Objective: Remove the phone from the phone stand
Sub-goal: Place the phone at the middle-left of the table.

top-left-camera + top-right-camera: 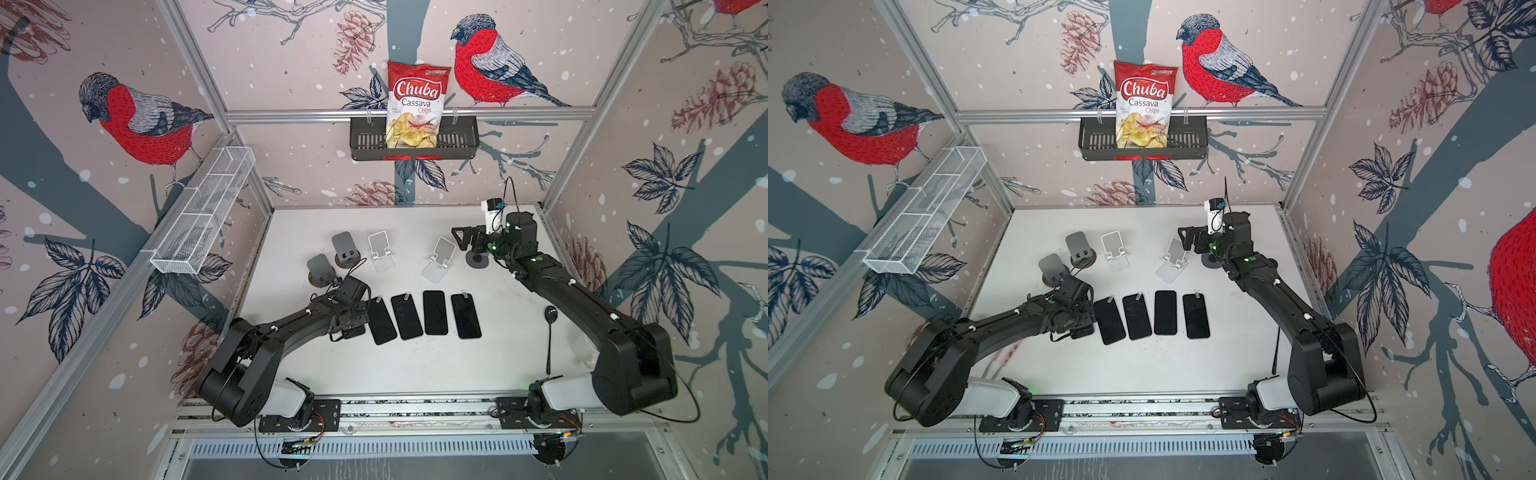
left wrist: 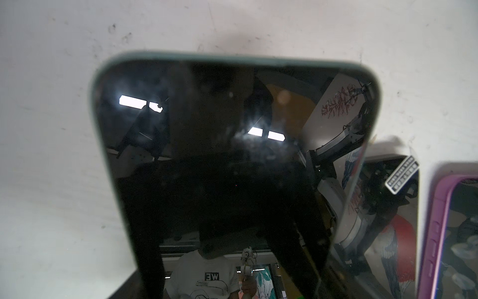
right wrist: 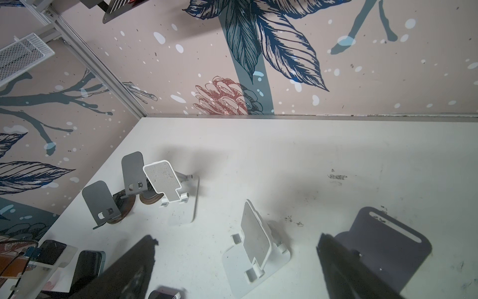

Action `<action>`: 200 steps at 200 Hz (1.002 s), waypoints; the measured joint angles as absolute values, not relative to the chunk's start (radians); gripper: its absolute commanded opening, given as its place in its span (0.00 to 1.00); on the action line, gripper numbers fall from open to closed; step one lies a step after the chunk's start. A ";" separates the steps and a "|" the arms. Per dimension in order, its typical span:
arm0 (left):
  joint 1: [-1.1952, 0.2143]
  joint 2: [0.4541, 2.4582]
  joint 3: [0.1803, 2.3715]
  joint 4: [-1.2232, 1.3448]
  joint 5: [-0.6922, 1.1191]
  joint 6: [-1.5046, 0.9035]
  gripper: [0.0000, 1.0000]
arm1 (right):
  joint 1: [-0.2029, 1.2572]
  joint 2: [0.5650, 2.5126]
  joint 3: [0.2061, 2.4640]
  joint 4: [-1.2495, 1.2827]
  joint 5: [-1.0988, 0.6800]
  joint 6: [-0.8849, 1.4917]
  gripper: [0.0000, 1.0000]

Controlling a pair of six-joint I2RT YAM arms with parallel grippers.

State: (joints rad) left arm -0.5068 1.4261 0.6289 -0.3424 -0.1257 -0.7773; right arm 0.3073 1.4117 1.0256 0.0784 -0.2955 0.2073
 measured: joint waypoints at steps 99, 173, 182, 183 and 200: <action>-0.506 1.427 0.627 -0.336 -0.125 -0.772 0.67 | 0.307 1.411 1.024 0.078 -0.295 0.207 0.99; -0.502 1.424 0.631 -0.347 -0.104 -0.740 0.75 | 0.307 1.403 1.016 0.078 -0.291 0.207 0.99; -0.502 1.426 0.633 -0.348 -0.104 -0.740 0.75 | 0.307 1.403 1.015 0.078 -0.291 0.207 0.99; -0.502 1.427 0.633 -0.349 -0.104 -0.740 0.76 | 0.307 1.403 1.015 0.078 -0.291 0.207 0.99; -0.502 1.430 0.635 -0.350 -0.104 -0.740 0.78 | 0.307 1.403 1.015 0.078 -0.291 0.207 0.99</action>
State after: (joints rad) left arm -0.5018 1.4300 0.6353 -0.3504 -0.1043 -0.7399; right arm 0.3073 1.4033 1.0153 0.0780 -0.2909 0.2070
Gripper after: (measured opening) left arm 0.759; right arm 0.993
